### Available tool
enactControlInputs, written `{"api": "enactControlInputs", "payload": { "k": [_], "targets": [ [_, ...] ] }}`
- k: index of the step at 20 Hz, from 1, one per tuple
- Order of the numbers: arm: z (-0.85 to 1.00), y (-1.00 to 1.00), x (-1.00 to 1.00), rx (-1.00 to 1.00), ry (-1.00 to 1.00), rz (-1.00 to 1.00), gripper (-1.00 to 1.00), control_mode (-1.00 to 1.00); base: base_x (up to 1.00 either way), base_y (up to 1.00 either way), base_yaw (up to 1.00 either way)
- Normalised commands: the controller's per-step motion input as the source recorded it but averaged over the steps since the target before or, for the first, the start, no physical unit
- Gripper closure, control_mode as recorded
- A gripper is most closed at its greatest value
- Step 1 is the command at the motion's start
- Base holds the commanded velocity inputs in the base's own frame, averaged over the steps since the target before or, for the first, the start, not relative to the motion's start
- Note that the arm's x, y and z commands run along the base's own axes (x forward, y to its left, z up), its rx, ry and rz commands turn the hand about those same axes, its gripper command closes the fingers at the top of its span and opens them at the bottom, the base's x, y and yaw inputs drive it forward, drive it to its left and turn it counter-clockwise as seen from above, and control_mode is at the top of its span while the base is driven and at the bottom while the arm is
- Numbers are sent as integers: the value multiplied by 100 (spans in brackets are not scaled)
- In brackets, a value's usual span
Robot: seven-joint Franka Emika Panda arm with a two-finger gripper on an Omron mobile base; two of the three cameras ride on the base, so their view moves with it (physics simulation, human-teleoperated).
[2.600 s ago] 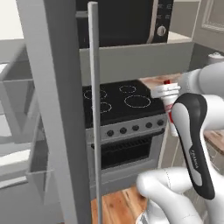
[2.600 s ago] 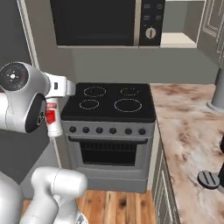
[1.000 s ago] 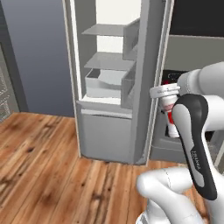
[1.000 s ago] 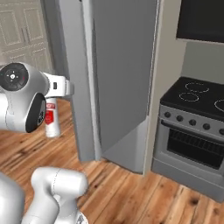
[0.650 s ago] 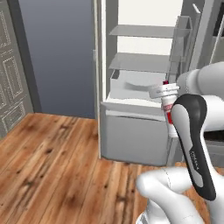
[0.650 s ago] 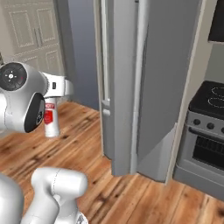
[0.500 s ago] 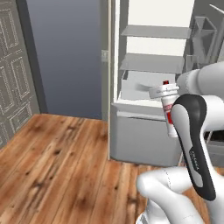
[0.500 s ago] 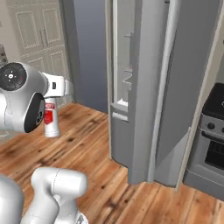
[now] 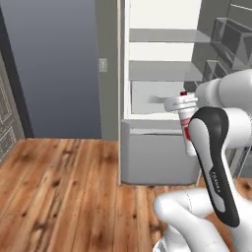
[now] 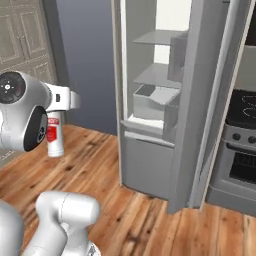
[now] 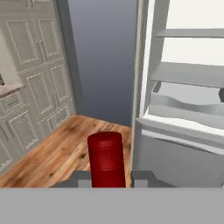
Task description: Place the liquor on the top shelf of the fridge to keep it out of children's reach, and place the mango and squash on lower shelves for easy access.
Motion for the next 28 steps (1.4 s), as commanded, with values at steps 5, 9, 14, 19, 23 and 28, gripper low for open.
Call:
{"api": "enactControlInputs", "payload": {
  "k": [5,9,14,19,23,28],
  "targets": [
    [0,0,0,0,0,0,100,100,26,42,-55],
    [0,0,0,0,0,0,100,100,36,67,-48],
    [0,0,0,0,0,0,100,100,48,56,-23],
    [0,0,0,0,0,0,100,100,71,10,-6],
    [0,0,0,0,0,0,100,100,79,0,0],
    [0,0,0,0,0,0,100,100,78,-5,0]
  ]
}}
